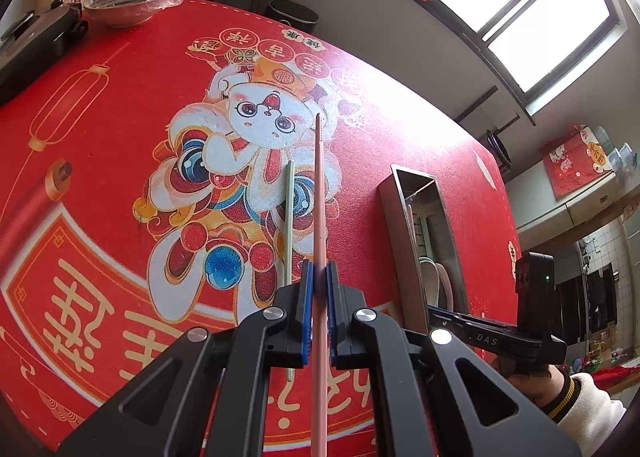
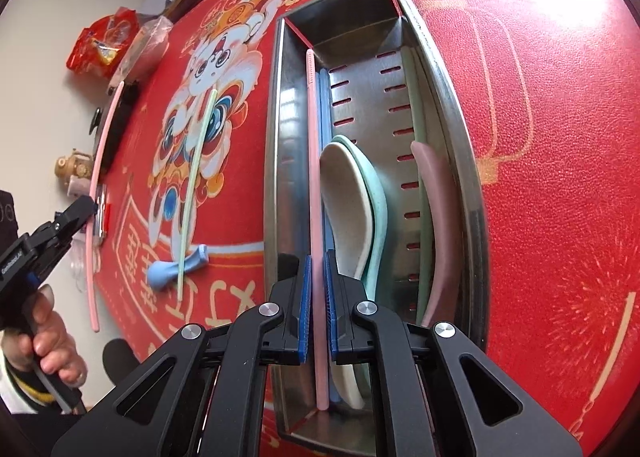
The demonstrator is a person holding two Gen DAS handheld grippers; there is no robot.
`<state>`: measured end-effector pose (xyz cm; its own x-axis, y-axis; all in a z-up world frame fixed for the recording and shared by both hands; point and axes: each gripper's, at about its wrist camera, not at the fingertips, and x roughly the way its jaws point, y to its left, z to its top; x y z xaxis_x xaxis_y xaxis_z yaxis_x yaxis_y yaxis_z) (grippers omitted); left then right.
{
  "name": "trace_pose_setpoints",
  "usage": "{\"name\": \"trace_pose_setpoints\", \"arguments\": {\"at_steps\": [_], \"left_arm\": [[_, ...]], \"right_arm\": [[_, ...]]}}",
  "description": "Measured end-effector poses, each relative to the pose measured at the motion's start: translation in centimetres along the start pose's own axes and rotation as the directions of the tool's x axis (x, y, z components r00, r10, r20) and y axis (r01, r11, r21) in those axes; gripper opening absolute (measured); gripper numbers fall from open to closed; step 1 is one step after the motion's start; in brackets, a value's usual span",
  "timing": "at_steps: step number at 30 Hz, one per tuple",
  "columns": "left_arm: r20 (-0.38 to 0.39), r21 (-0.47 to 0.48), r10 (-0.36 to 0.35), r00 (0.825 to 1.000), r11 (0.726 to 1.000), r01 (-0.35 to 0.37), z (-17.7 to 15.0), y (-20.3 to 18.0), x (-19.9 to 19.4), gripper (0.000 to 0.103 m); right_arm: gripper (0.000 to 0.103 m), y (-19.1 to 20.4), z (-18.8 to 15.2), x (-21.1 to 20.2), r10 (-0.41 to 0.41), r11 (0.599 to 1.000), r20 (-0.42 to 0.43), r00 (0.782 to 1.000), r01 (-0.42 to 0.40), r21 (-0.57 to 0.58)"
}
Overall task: Organize utensils
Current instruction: 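Lower the pink chopstick into the steel holder and open the right tool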
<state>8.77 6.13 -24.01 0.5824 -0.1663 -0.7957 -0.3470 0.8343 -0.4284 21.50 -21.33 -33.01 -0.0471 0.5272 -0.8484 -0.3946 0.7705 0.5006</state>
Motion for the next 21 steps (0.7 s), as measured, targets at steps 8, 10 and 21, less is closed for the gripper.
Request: {"name": "trace_pose_setpoints", "arguments": {"at_steps": [8, 10, 21], "left_arm": [[-0.007, 0.019, -0.012, 1.0, 1.0, 0.012, -0.1, -0.8, 0.3, 0.006], [-0.01, 0.021, -0.016, 1.0, 1.0, 0.016, -0.1, -1.0, 0.3, 0.006], [-0.049, 0.049, -0.062, 0.997, 0.997, 0.064, -0.7, -5.0, 1.8, 0.006]], "right_arm": [[0.007, -0.7, -0.5, -0.6, -0.046, 0.998, 0.02, 0.999, 0.045, 0.037], [0.007, -0.7, -0.5, -0.7, -0.058, 0.998, 0.025, 0.998, 0.057, 0.036], [0.042, 0.2, -0.5, -4.1, -0.053, 0.999, 0.134, 0.99, 0.052, 0.014]]}}
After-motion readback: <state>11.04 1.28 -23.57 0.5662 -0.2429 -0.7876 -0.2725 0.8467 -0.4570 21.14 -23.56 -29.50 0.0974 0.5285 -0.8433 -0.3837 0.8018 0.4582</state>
